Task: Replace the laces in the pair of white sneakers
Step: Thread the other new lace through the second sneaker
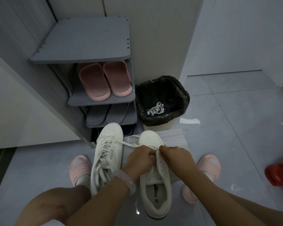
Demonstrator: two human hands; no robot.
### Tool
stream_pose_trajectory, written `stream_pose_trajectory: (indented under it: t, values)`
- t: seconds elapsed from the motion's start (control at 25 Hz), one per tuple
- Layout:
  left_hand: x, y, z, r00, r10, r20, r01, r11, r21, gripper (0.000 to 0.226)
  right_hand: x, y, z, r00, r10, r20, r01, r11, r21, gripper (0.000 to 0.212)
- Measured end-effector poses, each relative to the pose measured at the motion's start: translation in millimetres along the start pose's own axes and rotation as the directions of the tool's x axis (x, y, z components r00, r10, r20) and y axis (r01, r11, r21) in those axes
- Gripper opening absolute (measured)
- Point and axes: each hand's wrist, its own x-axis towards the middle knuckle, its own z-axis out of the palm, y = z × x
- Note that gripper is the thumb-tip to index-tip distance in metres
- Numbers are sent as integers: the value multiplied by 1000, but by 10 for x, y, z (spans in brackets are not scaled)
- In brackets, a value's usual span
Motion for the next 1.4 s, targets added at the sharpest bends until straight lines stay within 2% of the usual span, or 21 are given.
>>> stream_pose_trajectory:
  t: [0.12,0.2,0.32,0.4,0.52,0.56,0.6,0.68,0.72,0.8,0.92,1.0,1.04,1.08,1.12,1.16,1.24,1.28,1.32,1.36,1.4]
  values:
    - [-18,7,95,994,24,-103,-18,998,59,25,5,53,52,968,247,-35,-219,907,359,29]
    - [5,6,123,995,66,-76,-63,997,45,26,62,165,118,861,471,193,-501,716,486,34]
    - [17,18,72,994,108,14,-108,994,18,32,105,191,213,661,512,548,-741,331,585,34]
    - [22,21,32,990,127,62,-127,992,-3,30,166,158,169,646,527,552,-732,223,643,33]
    - [11,31,-3,987,129,94,-127,992,-24,34,252,157,57,581,560,591,-585,-218,781,29]
    - [7,37,-13,988,127,91,-125,992,-30,35,257,154,30,581,579,572,-583,-193,789,27]
    - [2,51,-22,989,124,85,-121,992,-38,36,250,157,43,616,614,494,-634,15,773,26]
    - [-4,60,-27,992,100,81,-94,993,-70,37,199,131,103,751,585,306,-650,575,497,26]
    - [-9,57,-38,993,71,94,-61,993,-104,36,169,106,131,808,533,249,-589,729,348,21]
    - [-7,43,-75,991,-11,135,44,967,-249,35,161,77,181,877,439,195,-475,853,217,7]
    - [-6,30,-116,978,-112,177,190,835,-516,39,228,111,203,914,361,186,-386,915,120,5]
    - [-55,34,-140,986,-50,157,113,902,-417,36,276,147,249,907,402,123,-420,883,211,15]
    - [-77,26,-144,990,21,136,24,947,-319,33,299,157,231,877,476,69,-464,797,387,21]
    - [-95,15,-149,988,107,114,-80,972,-219,29,322,165,178,820,571,48,-466,616,635,24]
    - [-106,-6,-161,978,178,108,-163,978,-129,25,349,167,95,775,629,52,-352,363,863,22]
    - [-105,-31,-167,970,218,110,-211,975,-69,21,368,145,-35,773,629,81,-179,93,979,19]
    - [-84,-60,-172,967,235,94,-231,971,-54,16,367,118,-342,870,477,127,47,-337,940,19]
    - [-82,-56,-178,974,215,74,-209,974,-83,15,337,119,-468,922,362,134,64,-485,872,23]
    - [-75,-54,-183,983,176,54,-168,977,-133,15,278,108,-582,958,252,139,21,-542,840,24]
    - [-67,-52,-195,992,123,42,-113,975,-192,18,213,113,-647,975,166,150,-48,-499,866,24]
    - [-48,-58,-201,997,63,37,-52,967,-250,24,145,134,-669,979,101,177,-127,-376,918,24]
